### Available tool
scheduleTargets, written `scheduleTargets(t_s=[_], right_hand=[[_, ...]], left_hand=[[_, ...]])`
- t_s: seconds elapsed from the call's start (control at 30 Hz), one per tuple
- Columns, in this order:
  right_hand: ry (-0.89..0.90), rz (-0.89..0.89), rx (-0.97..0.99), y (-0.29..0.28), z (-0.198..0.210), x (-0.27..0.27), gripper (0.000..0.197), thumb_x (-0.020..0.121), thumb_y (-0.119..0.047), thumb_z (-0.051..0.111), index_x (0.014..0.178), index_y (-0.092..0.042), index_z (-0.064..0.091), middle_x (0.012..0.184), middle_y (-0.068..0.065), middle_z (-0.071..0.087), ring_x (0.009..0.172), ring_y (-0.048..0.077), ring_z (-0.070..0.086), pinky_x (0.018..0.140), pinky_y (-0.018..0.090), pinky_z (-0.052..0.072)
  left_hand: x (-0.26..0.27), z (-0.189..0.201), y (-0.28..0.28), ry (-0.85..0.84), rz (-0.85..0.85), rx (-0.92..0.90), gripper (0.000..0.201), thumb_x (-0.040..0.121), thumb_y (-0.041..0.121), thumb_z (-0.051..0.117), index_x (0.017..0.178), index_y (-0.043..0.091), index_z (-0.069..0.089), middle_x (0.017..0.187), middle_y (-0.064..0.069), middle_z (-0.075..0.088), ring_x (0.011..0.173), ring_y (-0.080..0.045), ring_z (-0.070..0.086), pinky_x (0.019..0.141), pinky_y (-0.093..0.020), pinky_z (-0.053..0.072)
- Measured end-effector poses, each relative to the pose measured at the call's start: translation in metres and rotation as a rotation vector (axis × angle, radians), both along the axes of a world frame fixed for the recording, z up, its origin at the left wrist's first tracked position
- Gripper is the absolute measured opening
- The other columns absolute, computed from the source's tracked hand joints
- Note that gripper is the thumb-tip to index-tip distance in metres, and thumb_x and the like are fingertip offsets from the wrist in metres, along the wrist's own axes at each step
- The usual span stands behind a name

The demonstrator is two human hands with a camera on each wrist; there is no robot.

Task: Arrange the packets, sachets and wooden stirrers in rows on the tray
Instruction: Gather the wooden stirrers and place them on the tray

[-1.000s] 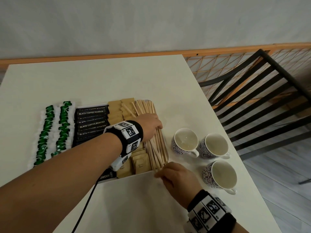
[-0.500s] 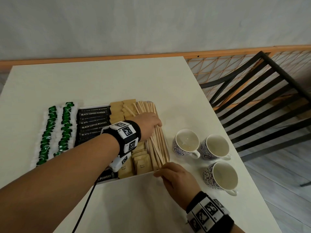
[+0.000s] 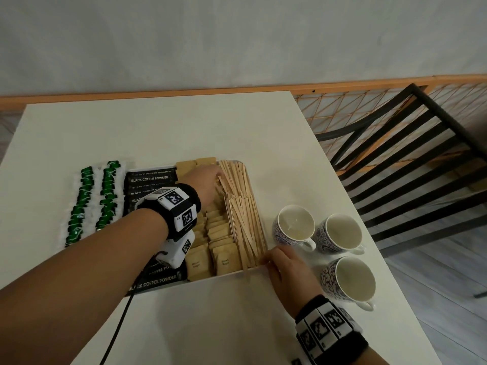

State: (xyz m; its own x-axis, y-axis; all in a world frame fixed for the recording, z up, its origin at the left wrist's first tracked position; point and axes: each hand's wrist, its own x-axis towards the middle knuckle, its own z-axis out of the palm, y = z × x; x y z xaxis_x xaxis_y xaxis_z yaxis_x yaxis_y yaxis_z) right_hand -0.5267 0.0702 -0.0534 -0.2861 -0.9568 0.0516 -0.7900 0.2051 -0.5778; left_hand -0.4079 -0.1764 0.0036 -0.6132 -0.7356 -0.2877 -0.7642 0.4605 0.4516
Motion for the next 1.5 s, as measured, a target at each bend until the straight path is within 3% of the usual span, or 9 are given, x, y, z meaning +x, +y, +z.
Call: scheduleTargets(t_s=[0.23, 0.37, 0.53, 0.63, 0.77, 0.9, 1.07, 1.23, 1.5], right_hand=[[-0.045, -0.017, -0.032, 0.001, 0.000, -0.002, 0.017, 0.081, -0.006, 0.064, 0.085, -0.023, 0.063, 0.095, -0.013, 0.054, 0.080, 0.005, 0.054, 0.068, 0.029, 0.054], [-0.034, -0.020, -0.026, -0.001, 0.001, -0.001, 0.015, 0.081, -0.007, 0.066, 0.085, -0.021, 0.065, 0.106, -0.009, 0.059, 0.089, 0.009, 0.059, 0.073, 0.020, 0.050], [0.008, 0.005, -0.045, -0.005, 0.001, 0.001, 0.017, 0.076, -0.007, 0.067, 0.082, -0.023, 0.064, 0.117, -0.001, 0.064, 0.100, 0.013, 0.062, 0.080, 0.016, 0.043], [0.006, 0.008, -0.030, -0.005, -0.001, 0.001, 0.015, 0.077, -0.010, 0.064, 0.082, -0.024, 0.064, 0.121, 0.000, 0.063, 0.103, 0.016, 0.063, 0.082, 0.019, 0.043], [0.011, 0.020, -0.020, -0.004, -0.004, 0.000, 0.011, 0.079, -0.014, 0.064, 0.083, -0.024, 0.063, 0.123, 0.000, 0.062, 0.103, 0.016, 0.063, 0.081, 0.019, 0.045], [0.014, 0.019, -0.009, -0.004, -0.006, 0.000, 0.009, 0.080, -0.022, 0.057, 0.084, -0.029, 0.061, 0.124, -0.002, 0.061, 0.102, 0.012, 0.062, 0.079, 0.014, 0.043], [0.008, 0.020, -0.011, -0.004, -0.006, 0.001, 0.010, 0.079, -0.025, 0.053, 0.084, -0.032, 0.057, 0.122, -0.002, 0.062, 0.102, 0.011, 0.062, 0.078, 0.013, 0.043], [-0.006, 0.023, 0.005, -0.004, -0.006, 0.001, 0.009, 0.079, -0.028, 0.050, 0.085, -0.033, 0.053, 0.121, -0.003, 0.062, 0.100, 0.011, 0.063, 0.077, 0.008, 0.038], [-0.040, 0.018, 0.009, -0.004, -0.006, 0.002, 0.030, 0.081, -0.017, 0.062, 0.101, -0.036, 0.049, 0.122, -0.009, 0.058, 0.102, 0.007, 0.061, 0.078, 0.010, 0.043]], left_hand=[[0.007, -0.007, -0.012, 0.019, 0.225, 0.043, 0.056, 0.087, 0.000, 0.045, 0.138, 0.020, 0.031, 0.103, -0.007, 0.065, 0.092, -0.026, 0.063, 0.083, -0.044, 0.054], [0.003, -0.009, -0.013, -0.039, 0.227, 0.012, 0.060, 0.085, 0.004, 0.045, 0.138, 0.027, 0.028, 0.101, 0.001, 0.067, 0.093, -0.023, 0.062, 0.083, -0.038, 0.053], [-0.007, -0.012, -0.010, 0.004, 0.174, 0.012, 0.060, 0.088, 0.006, 0.045, 0.141, 0.028, 0.028, 0.118, 0.004, 0.062, 0.099, -0.021, 0.062, 0.086, -0.036, 0.053], [-0.010, -0.017, -0.012, 0.016, 0.144, 0.044, 0.065, 0.086, 0.003, 0.042, 0.143, 0.032, 0.027, 0.132, 0.009, 0.056, 0.109, -0.018, 0.058, 0.082, -0.026, 0.050], [-0.011, -0.020, -0.014, 0.021, 0.128, 0.061, 0.064, 0.086, 0.000, 0.039, 0.140, 0.033, 0.032, 0.135, 0.011, 0.054, 0.118, -0.016, 0.054, 0.095, -0.028, 0.047], [-0.016, -0.016, -0.021, -0.009, 0.083, -0.064, 0.063, 0.085, 0.001, 0.046, 0.141, 0.027, 0.034, 0.133, 0.001, 0.054, 0.114, -0.021, 0.055, 0.091, -0.032, 0.048], [-0.029, -0.010, -0.036, -0.179, -0.011, -0.089, 0.079, 0.085, -0.002, 0.050, 0.151, 0.023, 0.013, 0.152, -0.007, 0.030, 0.135, -0.028, 0.036, 0.107, -0.039, 0.035], [-0.036, -0.012, -0.036, -0.254, -0.053, 0.004, 0.076, 0.093, 0.002, 0.042, 0.152, 0.026, 0.001, 0.154, -0.007, 0.028, 0.141, -0.034, 0.024, 0.112, -0.039, 0.026], [-0.027, -0.011, -0.038, -0.073, -0.018, -0.047, 0.069, 0.089, 0.002, 0.045, 0.149, 0.023, 0.020, 0.148, -0.009, 0.038, 0.130, -0.030, 0.041, 0.107, -0.039, 0.036]])
